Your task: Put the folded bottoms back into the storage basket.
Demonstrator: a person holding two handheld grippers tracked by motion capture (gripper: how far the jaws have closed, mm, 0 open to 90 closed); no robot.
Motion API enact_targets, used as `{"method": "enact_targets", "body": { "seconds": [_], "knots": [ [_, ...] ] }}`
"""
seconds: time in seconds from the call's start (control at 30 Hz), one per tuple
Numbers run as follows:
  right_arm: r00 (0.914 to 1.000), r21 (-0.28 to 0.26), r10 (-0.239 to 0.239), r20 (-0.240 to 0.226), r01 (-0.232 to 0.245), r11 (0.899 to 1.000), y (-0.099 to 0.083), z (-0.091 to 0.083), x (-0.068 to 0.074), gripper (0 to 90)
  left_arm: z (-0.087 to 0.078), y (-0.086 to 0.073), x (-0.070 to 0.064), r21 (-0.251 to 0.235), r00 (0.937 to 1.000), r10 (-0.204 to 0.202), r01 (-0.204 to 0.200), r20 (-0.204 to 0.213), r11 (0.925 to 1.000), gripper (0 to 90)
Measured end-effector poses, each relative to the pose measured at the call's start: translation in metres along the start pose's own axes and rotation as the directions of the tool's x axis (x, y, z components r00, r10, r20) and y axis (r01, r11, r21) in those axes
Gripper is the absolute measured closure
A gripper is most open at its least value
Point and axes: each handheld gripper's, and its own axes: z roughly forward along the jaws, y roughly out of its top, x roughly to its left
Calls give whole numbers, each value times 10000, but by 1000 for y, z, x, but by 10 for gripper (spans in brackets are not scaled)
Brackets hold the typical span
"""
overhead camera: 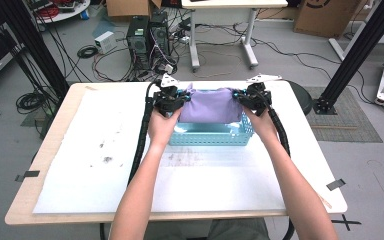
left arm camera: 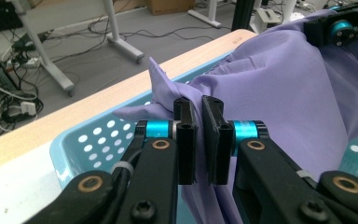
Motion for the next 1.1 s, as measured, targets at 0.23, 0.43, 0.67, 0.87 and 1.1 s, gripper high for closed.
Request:
{"method": "enact_targets", "body": {
  "seconds": [0.23, 0.43, 0.67, 0.87, 1.1],
  "knots": [
    [9974, 338, 395, 606, -416, 9986, -5, 3, -13, 499, -6, -13, 15, 235, 9927, -734, 759, -953, 9968, 443],
    [9982, -145, 500, 342, -496, 9987, -21, -28, -20, 436, -44, -23, 19, -385, 9929, -636, 600, -1004, 9975, 385],
    [9997, -531, 233, -78, -237, 9983, -45, -63, -15, 402, -85, -41, 12, -866, 9980, -262, 211, -576, 9960, 364],
    [9991, -1214, -31, -413, -19, 9926, -74, -90, -7, 408, -108, -64, 4, -1203, 9999, -48, 31, -136, 9927, 334],
    [9987, -1318, 334, -378, -381, 9905, -108, -107, -10, 380, -130, -90, -11, -1306, 9988, 471, -488, -163, 9902, 327]
  ]
}}
